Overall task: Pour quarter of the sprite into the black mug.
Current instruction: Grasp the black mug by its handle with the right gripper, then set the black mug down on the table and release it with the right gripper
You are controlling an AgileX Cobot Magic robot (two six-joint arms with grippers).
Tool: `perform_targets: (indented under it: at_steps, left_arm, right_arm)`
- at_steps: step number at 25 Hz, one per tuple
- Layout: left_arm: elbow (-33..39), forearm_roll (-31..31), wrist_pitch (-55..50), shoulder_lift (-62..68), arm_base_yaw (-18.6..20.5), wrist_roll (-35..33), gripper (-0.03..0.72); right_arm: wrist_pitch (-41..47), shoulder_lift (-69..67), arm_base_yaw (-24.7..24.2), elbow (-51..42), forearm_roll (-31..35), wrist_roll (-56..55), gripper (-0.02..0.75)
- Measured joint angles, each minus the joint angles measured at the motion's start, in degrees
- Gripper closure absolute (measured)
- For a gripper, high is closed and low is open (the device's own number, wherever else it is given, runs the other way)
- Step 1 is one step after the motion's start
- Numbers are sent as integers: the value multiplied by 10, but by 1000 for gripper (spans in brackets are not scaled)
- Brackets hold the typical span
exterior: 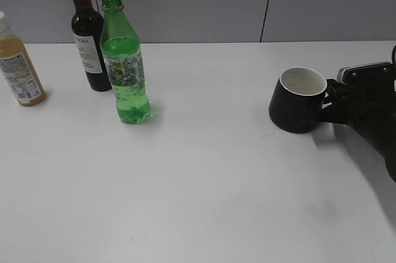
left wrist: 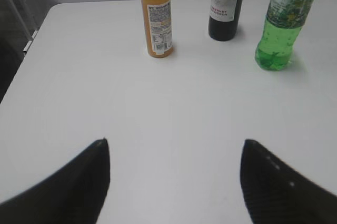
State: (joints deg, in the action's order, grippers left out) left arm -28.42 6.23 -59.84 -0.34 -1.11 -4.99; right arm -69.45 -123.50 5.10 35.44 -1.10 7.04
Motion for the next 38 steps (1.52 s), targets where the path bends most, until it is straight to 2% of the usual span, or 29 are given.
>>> perform_targets:
  at_steps: [11,26,32,38]
  left_arm:
    - [0,0,0,0,0,0,105]
    - [0,0,0,0,0,0,123]
    - [0,0,0,0,0,0,126]
    - [0,0,0,0,0,0,126]
  right_arm:
    - [-17,49,0,-95,-9,-1,695]
    - [27,136,5,-139,-110,-28,695]
    - [28,143,39,-129,-148,-64,696]
    - [30,143,126,-85,-168,-70,696]
